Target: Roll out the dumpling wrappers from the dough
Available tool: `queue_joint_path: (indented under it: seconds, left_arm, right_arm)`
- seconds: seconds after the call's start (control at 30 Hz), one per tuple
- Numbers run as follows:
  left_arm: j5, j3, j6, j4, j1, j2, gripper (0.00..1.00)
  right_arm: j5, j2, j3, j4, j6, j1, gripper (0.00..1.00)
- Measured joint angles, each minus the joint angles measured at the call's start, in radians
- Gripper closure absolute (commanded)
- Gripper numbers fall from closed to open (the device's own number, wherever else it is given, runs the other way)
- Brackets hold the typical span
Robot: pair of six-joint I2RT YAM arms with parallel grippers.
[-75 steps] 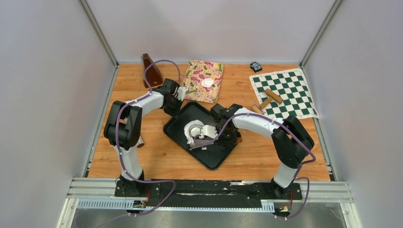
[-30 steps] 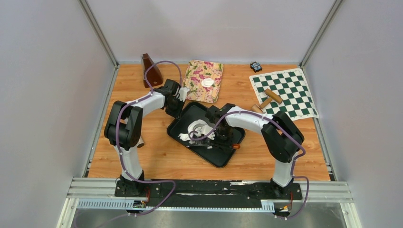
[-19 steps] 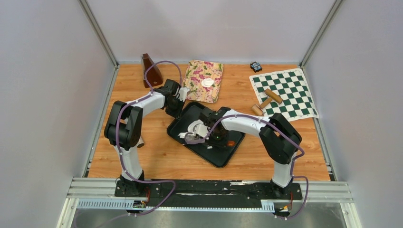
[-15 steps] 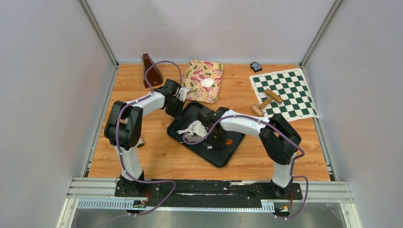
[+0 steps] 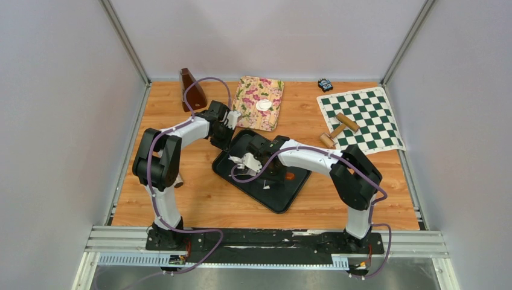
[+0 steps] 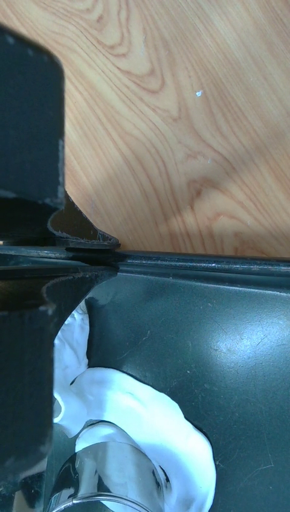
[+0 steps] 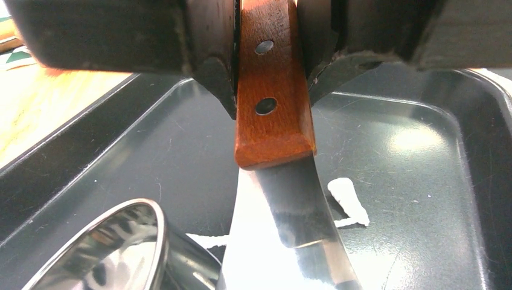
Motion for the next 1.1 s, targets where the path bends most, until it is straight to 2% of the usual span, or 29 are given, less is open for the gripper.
queue_joint_path:
  seconds: [0.23,0.67,0.93,1.1]
  left_arm:
    - [0.002,0.0,-0.002,0.002,0.0,0.0,1.0]
    - [0.005,-0.004,-0.025,0.021,-0.004,0.0,1.0]
    - [0.005,-0.004,-0.026,0.021,-0.004,0.0,1.0]
    - [0.005,-0.004,-0.026,0.021,-0.004,0.0,1.0]
  right_arm:
    - [-0.005,0.014,0.002,0.005,-0.019,-0.023,1.0]
    - [0.03,0.03,0.048,0.018,-0.048,-0.165,1.0]
    - [0.04,0.026,0.069,-0.007,-0.055,-0.168,1.0]
    - [0.055,-0.029,0.085,-0.026,-0.055,-0.168,1.0]
